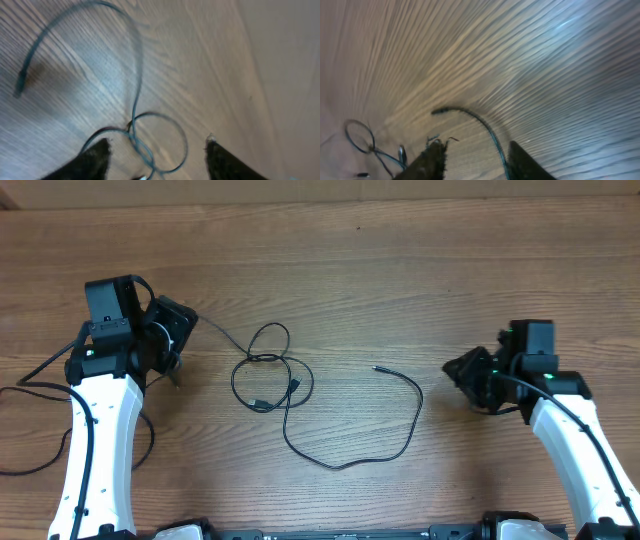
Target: Untangle cables
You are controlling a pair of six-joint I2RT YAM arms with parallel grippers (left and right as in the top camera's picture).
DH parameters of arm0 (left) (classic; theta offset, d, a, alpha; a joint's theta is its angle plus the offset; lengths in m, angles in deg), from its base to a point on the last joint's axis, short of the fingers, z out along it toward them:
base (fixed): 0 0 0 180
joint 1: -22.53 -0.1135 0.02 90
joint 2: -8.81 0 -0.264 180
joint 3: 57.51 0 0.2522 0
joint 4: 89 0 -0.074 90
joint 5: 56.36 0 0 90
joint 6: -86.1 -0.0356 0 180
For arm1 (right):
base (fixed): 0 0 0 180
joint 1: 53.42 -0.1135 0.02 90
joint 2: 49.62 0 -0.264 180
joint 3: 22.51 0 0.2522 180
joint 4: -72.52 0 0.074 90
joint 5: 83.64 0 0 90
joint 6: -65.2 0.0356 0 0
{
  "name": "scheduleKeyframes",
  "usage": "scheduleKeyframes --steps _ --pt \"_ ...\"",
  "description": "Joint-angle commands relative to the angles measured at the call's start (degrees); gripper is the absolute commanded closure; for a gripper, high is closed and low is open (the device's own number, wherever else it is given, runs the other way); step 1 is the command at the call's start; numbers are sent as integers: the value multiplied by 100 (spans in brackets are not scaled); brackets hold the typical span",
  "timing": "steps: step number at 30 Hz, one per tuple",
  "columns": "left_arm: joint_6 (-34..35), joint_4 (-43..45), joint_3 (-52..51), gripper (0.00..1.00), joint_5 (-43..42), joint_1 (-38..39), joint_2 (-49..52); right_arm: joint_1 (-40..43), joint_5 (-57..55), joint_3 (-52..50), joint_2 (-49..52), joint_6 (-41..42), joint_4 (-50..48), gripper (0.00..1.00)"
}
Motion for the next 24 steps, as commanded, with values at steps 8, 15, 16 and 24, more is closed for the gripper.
scheduleKeyframes --steps 8,15,16,24 --pt "-1832 -284 52 21 -446 1198 42 -743 -166 22 111 -109 -24 41" --pt "-3567 -385 52 5 1377 2411 520 -743 -236 20 140 -114 76 33" --pt "-3733 -382 52 6 1543 2468 610 -743 -262 20 140 -111 83 32" --pt "-6168 -417 52 19 1987 2608 1930 -743 -387 20 140 -111 120 26"
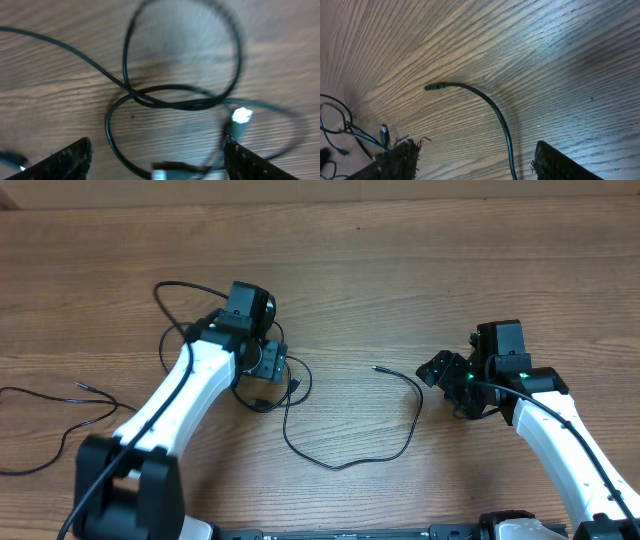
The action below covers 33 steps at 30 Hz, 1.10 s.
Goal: Untangle cables
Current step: 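Lower the left gripper onto the cable loop near center and grasp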
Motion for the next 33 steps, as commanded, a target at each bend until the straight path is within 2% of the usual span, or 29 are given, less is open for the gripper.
scheduleKeyframes --steps 1,3,9,17,21,28,33 --pt "-1480 -22 50 20 251 44 407 -28 -186 17 17 -50 15 25" --pt "-1781 59 50 19 249 46 540 -28 -188 15 17 -50 15 25" --pt "-1932 584 50 19 192 50 551 -28 -219 15 17 -50 9 23" --pt "-1996 831 50 20 -839 52 551 -28 -341 15 17 -50 13 21" --pt "-1947 1056 50 27 -1189 52 551 -28 -341 15 17 -50 13 21" --pt "-1908 1252 50 28 -1202 68 616 -28 -339 15 17 -50 13 21" --pt "-1908 1486 50 36 -1202 114 885 -28 -339 15 17 -50 15 20"
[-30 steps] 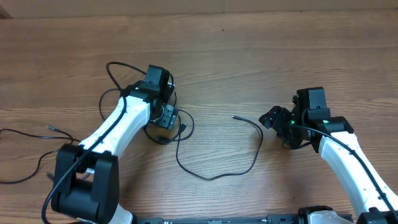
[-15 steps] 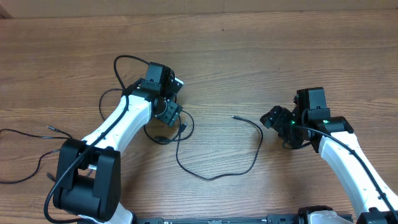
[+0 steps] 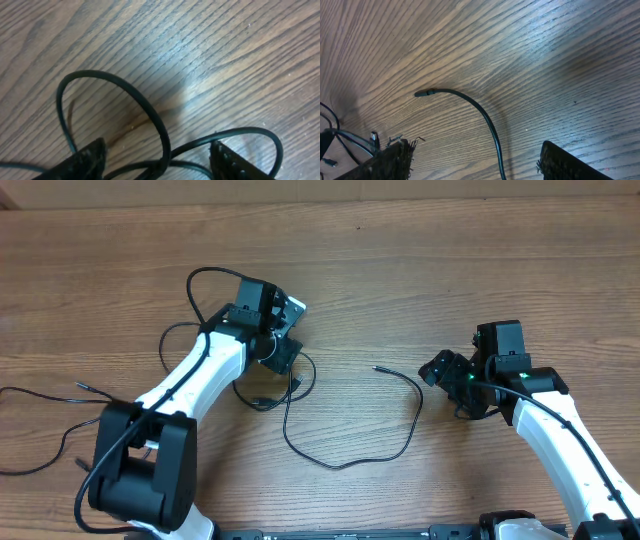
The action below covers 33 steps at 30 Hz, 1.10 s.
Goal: Untangle cables
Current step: 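Lower the left gripper onto the cable loop near center and grasp, then lift the cable loop with the left gripper toward the right gripper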
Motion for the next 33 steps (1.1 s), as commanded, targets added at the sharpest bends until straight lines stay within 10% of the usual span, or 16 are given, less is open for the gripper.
scheduleKeyframes --steps 1,9,12,24,33 --pt "-44 114 52 37 -94 76 304 -28 -61 15 17 -48 -31 20" --pt "-72 289 52 45 -48 74 459 -28 -61 15 17 -48 -31 20" --pt "-70 431 55 95 13 63 457 -28 -61 15 17 -48 -28 20" --pt "2426 -1110 1453 96 820 72 -691 -68 1303 15 17 -710 63 15" --pt "2743 -1659 1714 96 -1475 72 -1679 -752 2822 15 17 -2312 -717 12"
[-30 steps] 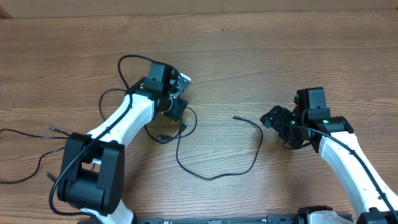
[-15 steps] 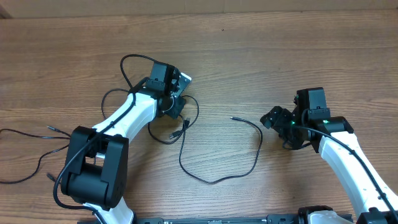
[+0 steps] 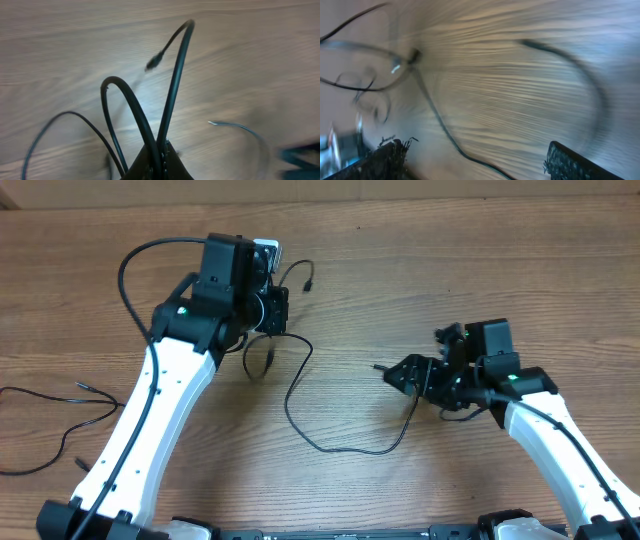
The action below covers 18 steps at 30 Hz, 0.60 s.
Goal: Untangle cables
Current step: 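Lift the cable loop with the left gripper toward the right gripper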
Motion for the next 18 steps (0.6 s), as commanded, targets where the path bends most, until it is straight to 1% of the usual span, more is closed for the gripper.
scheduleKeyframes --steps 1,4,7,10,12,14,16,17,18 --pt "254 -87 74 96 -1432 37 -269 -525 1038 15 17 -920 -514 12" --pt "254 -118 74 96 -1969 37 -295 -1093 846 15 24 -918 -1150 12" --pt "254 -129 74 96 -2551 37 -295 -1670 195 15 35 -918 -1692 12" --pt "254 -133 74 96 -2951 37 -295 -2057 -531 15 66 -918 -1954 13" --pt "260 -133 74 96 -3053 37 -295 -2181 -546 15 111 -918 -2140 13" --pt "258 -133 74 96 -3322 37 -295 -2299 -549 15 243 -918 -2365 21" --pt "256 -133 74 96 -3587 37 -295 -2339 -549 15 374 -918 -2483 33" --pt "256 -146 74 96 -3637 37 -295 -2343 -549 15 472 -916 -2533 40" --pt "254 -157 74 96 -3630 37 -295 -2343 -549 15 560 -916 -2557 51"
